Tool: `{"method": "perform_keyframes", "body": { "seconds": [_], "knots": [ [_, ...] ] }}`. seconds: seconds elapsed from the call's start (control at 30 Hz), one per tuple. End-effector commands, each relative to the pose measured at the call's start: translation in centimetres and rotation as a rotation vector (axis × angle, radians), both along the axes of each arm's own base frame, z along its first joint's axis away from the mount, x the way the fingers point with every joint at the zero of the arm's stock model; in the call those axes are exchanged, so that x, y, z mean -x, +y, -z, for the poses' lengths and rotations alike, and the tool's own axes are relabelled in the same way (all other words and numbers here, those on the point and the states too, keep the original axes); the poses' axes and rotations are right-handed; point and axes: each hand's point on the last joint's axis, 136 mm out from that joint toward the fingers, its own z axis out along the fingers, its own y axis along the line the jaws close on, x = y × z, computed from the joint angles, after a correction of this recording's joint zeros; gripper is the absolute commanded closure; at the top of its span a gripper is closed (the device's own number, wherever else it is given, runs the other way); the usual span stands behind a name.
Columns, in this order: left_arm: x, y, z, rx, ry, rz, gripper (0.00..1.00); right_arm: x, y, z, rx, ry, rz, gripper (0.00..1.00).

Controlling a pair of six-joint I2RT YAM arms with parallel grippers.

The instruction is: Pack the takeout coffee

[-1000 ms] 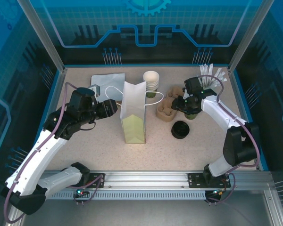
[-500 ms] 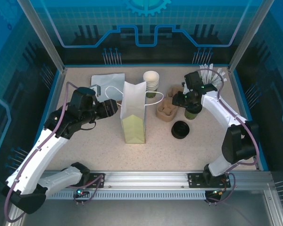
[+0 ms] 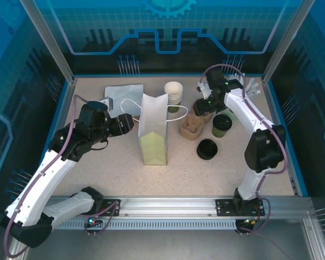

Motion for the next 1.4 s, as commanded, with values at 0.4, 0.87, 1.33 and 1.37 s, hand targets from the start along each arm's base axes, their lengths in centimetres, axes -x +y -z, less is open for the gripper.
{"method": "perform_keyframes", "body": {
  "seconds": [0.4, 0.87, 1.33, 1.37],
  "knots": [
    [0.6, 1.0, -0.1, -0.034, -0.004, -0.020, 0.23, 0.7, 2.2, 4.7, 0.141, 0.199, -0.314, 0.24],
    [0.6, 1.0, -0.1, -0.035, -0.001, -0.020, 0.23, 0.0, 2.6, 6.6, 0.174, 0.231, -0.327, 0.29],
    [0.6, 1.0, -0.1, -0.035, -0.001, -0.019, 0.23, 0.0, 2.6, 5.2, 0.179, 0.208, -0.327, 0.49],
    [0.6, 1.0, -0.1, -0.033, -0.002, -0.018, 0.23, -0.1, 2.6, 5.0, 0.178, 0.202, -0.328, 0.49]
  ]
}}
